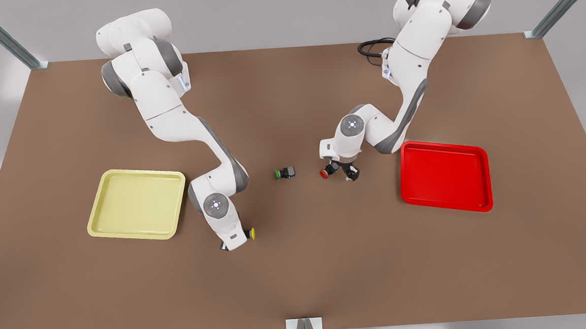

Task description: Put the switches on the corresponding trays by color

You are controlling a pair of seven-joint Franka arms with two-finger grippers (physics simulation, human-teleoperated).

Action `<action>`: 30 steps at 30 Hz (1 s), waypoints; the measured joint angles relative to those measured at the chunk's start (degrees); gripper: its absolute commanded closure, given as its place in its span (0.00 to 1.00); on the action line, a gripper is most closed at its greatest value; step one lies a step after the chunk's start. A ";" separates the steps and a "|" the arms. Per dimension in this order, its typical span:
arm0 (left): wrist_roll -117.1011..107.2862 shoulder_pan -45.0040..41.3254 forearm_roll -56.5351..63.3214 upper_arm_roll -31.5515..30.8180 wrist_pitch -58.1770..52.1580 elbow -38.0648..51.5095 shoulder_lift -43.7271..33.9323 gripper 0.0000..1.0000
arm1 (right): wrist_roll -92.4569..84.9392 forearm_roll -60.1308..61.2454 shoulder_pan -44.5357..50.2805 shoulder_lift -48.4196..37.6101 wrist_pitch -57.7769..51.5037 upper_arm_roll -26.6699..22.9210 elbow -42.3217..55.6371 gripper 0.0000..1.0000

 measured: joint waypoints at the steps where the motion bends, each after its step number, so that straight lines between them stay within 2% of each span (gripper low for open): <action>1: -0.34 -0.50 -0.04 -0.09 0.04 0.00 0.08 0.01 | 0.00 0.00 -0.05 0.00 0.00 0.01 0.00 0.45; 15: 0.26 -0.88 0.13 -0.06 2.15 0.53 0.63 0.01 | -0.35 0.18 -0.26 -0.26 -0.02 0.44 -0.06 0.49; 19: 12.44 -2.03 4.37 -0.53 2.14 -0.39 -0.50 0.01 | -0.44 0.18 -0.43 -0.35 -0.09 0.83 -0.09 0.50; 24: 20.78 -4.05 7.51 -0.53 2.90 3.10 2.57 0.01 | -0.53 0.18 -0.51 -0.42 -0.17 0.89 -0.09 0.51; 30: 27.67 -2.82 12.12 -0.10 4.17 -0.05 1.45 0.02 | -0.53 0.18 -0.61 -0.62 -0.19 0.89 -0.13 0.51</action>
